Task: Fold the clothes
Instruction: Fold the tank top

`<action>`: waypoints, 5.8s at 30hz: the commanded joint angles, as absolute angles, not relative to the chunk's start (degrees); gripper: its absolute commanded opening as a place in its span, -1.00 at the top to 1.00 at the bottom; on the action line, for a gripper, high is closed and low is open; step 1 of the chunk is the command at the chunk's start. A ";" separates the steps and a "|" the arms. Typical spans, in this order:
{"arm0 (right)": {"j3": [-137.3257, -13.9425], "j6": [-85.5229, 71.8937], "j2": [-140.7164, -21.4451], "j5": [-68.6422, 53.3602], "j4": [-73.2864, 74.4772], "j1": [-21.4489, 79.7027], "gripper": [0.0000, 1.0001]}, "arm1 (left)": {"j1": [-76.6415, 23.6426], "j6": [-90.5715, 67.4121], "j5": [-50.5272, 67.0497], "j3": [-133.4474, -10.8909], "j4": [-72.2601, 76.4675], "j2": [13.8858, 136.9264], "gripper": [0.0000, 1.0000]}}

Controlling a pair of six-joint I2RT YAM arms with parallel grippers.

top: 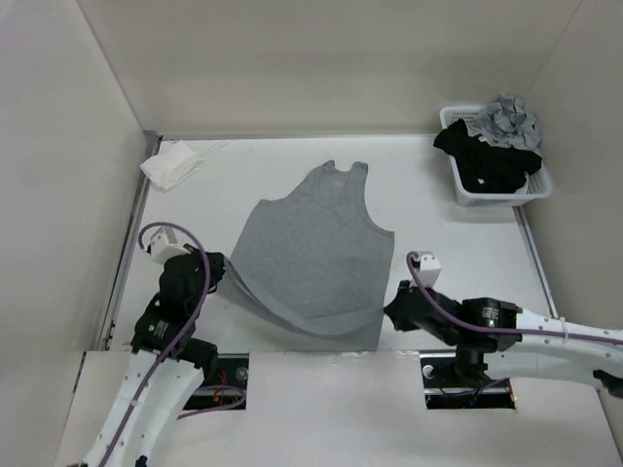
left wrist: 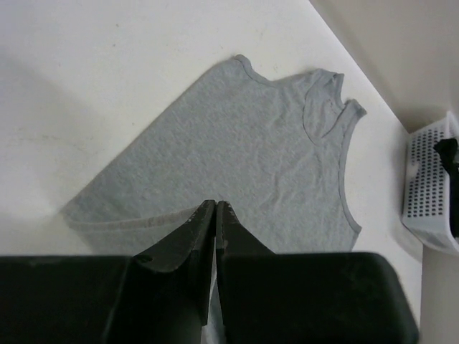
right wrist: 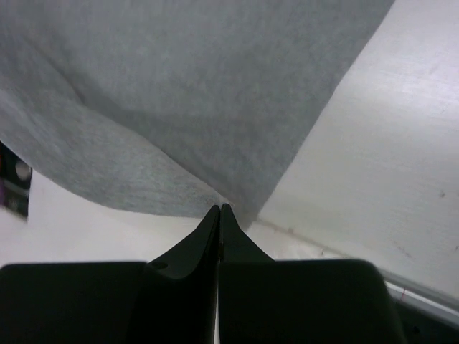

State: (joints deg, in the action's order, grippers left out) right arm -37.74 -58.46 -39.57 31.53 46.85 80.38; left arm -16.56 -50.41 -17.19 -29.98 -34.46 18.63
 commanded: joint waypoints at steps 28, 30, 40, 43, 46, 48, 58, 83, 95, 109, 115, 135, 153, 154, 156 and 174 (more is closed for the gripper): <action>-77.64 -31.20 -100.30 -0.01 4.32 9.88 0.15 | -10.94 -48.24 -16.08 -78.90 5.52 105.59 0.27; -69.48 -31.81 -94.86 1.49 0.98 12.60 0.22 | -11.20 -49.56 -16.61 -66.24 10.00 97.77 0.30; -36.49 -39.37 -72.44 4.39 -12.57 29.56 0.93 | -9.71 -54.32 -8.63 -30.69 16.78 76.73 0.26; -32.62 -39.55 -68.39 6.24 -12.04 31.50 0.80 | -8.31 -54.05 -4.06 -29.09 20.64 79.44 0.20; -28.49 -40.42 -64.79 6.42 -12.22 31.77 0.71 | -6.20 -54.49 -1.15 -29.53 23.02 83.66 0.21; -25.59 -41.57 -62.68 6.42 -12.48 31.68 0.61 | -5.15 -56.15 -0.79 -30.23 24.95 86.56 0.22; -15.21 -49.73 -54.76 11.60 -10.12 32.03 0.12 | -4.88 -60.47 -1.14 -30.42 32.26 93.79 0.87; -17.75 -60.38 -69.96 13.88 -16.61 29.31 0.27 | -1.98 -57.66 -1.49 -15.64 27.77 74.79 0.94; -20.83 -59.86 -75.58 13.01 -17.23 28.08 0.65 | -2.85 -57.74 -1.49 -16.87 27.33 74.36 0.94; -30.47 -49.76 -39.05 20.46 12.44 35.27 1.00 | -6.19 -57.58 -2.89 -25.73 3.99 40.64 1.00; -52.17 -40.27 -30.32 32.68 31.10 47.04 1.00 | -9.44 -52.13 -7.64 -43.21 -12.81 26.55 1.00; -54.59 -34.44 -59.11 2.32 7.77 25.74 0.98 | -7.25 -52.03 -11.86 -40.87 -2.14 47.24 0.97; -63.58 -38.76 -91.26 -5.89 -4.29 14.54 1.00 | -3.38 -55.45 -8.18 -47.14 15.19 79.56 0.95; -59.89 -39.28 -88.53 -5.54 -5.70 14.63 1.00 | -3.30 -56.07 -8.09 -44.15 15.99 77.10 0.95; -53.12 -40.25 -82.82 -5.10 -7.73 14.81 1.00 | -3.12 -56.60 -7.91 -38.78 16.52 71.83 0.95; -21.28 -46.05 -50.73 0.61 -1.33 19.90 1.00 | 4.00 -55.72 3.51 -16.53 -7.19 29.98 0.94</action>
